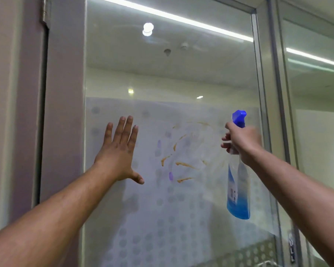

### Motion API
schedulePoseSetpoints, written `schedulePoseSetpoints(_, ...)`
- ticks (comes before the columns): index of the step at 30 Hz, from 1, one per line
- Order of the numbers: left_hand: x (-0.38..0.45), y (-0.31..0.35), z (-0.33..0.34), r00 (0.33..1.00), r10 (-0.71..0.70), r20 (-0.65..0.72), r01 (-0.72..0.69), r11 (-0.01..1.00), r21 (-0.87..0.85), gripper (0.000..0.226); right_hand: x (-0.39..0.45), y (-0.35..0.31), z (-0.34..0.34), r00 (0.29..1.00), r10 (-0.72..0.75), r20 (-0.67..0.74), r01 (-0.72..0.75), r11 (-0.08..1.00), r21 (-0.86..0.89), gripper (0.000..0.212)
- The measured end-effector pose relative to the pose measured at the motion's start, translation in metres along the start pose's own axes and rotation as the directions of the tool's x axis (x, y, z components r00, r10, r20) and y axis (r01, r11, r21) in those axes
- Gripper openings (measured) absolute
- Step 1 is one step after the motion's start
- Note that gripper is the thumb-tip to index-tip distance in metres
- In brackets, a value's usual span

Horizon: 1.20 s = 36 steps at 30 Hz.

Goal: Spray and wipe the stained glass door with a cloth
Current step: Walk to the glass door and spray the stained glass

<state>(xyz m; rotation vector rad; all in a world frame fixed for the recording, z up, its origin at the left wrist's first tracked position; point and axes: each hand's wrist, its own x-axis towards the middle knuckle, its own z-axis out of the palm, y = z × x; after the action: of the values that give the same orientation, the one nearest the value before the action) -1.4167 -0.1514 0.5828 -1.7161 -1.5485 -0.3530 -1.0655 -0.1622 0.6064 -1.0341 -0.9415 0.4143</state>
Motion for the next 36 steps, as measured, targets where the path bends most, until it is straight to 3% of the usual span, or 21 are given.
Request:
schedulePoseSetpoints(4,-0.001,0.0,-0.001,1.0,0.0,0.01,0.0,1.0,0.004,0.176,-0.018,0.002,0.015,0.998,-0.023,0.05,0.025,0.999,-0.031,0.032)
schedulePoseSetpoints(11,-0.002,0.004,-0.004,0.999,-0.019,0.041,0.017,0.999,0.043,0.18,-0.078,-0.03,0.077,0.93,-0.204,0.307,0.224,0.974,-0.033,0.026)
schedulePoseSetpoints(16,-0.003,0.006,-0.008,0.997,-0.036,0.069,0.031,0.997,0.076,0.184,-0.102,-0.034,0.103,0.898,-0.185,0.399,0.238,0.967,-0.087,0.028)
schedulePoseSetpoints(26,-0.005,0.006,-0.008,0.998,-0.037,0.057,0.033,0.996,0.08,0.184,-0.116,0.004,0.1,0.868,-0.178,0.464,0.275,0.95,-0.15,0.032)
schedulePoseSetpoints(36,-0.005,0.005,-0.007,0.998,-0.033,0.054,0.029,0.997,0.076,0.183,-0.108,0.034,0.055,0.838,-0.143,0.526,0.326,0.905,-0.274,0.03)
